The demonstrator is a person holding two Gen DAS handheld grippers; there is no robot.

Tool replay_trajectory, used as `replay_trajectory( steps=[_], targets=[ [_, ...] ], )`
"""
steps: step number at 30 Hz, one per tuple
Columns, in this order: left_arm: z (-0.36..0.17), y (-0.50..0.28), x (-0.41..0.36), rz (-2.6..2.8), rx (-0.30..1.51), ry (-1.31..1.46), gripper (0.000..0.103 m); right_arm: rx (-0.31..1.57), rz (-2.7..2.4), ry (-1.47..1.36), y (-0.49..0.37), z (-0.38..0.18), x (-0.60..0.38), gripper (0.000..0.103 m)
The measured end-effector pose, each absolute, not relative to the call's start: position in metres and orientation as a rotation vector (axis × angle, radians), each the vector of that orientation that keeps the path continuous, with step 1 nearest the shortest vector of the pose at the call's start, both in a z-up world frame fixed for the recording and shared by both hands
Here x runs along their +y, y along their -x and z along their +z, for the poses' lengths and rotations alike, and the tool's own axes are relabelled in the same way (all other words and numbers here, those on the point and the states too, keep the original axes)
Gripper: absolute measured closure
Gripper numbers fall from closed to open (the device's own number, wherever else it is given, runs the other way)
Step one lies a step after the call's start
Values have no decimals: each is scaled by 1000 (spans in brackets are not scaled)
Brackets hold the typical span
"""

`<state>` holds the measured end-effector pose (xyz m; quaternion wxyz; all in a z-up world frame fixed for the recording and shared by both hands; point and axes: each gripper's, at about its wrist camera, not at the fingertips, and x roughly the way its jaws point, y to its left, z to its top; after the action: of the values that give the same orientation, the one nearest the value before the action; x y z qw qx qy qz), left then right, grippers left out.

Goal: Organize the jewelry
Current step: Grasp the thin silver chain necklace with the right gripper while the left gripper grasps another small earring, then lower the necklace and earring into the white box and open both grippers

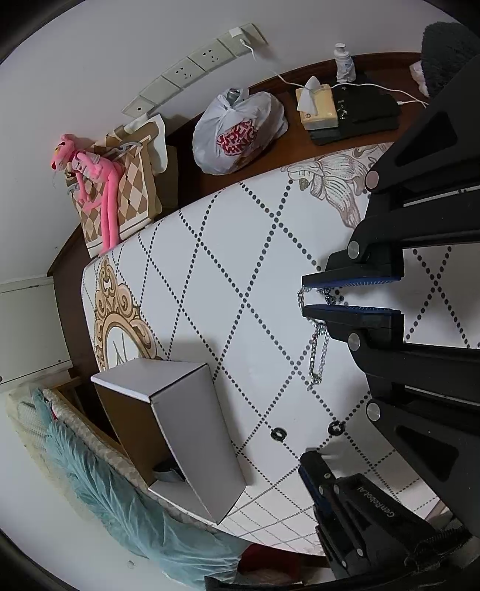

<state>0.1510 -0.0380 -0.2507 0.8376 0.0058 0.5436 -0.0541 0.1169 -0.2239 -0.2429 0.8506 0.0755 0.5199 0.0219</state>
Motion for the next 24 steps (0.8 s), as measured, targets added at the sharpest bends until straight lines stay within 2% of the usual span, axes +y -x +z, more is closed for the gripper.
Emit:
replay_trajectory(
  steps=[8, 15, 23, 24],
  targets=[
    [-228, -142, -30, -121, 1098, 8, 97, 1044, 94, -192, -117, -214, -219, 93],
    [-179, -141, -19, -143, 1017, 48, 97, 979, 172, -230, -128, -168, -210, 94],
    [-129, -182, 6, -210, 991, 92, 97, 884, 277, -239, -167, -98, -198, 94],
    [-128, -188, 9, -212, 994, 92, 97, 881, 292, -241, -176, -92, -195, 98]
  ],
)
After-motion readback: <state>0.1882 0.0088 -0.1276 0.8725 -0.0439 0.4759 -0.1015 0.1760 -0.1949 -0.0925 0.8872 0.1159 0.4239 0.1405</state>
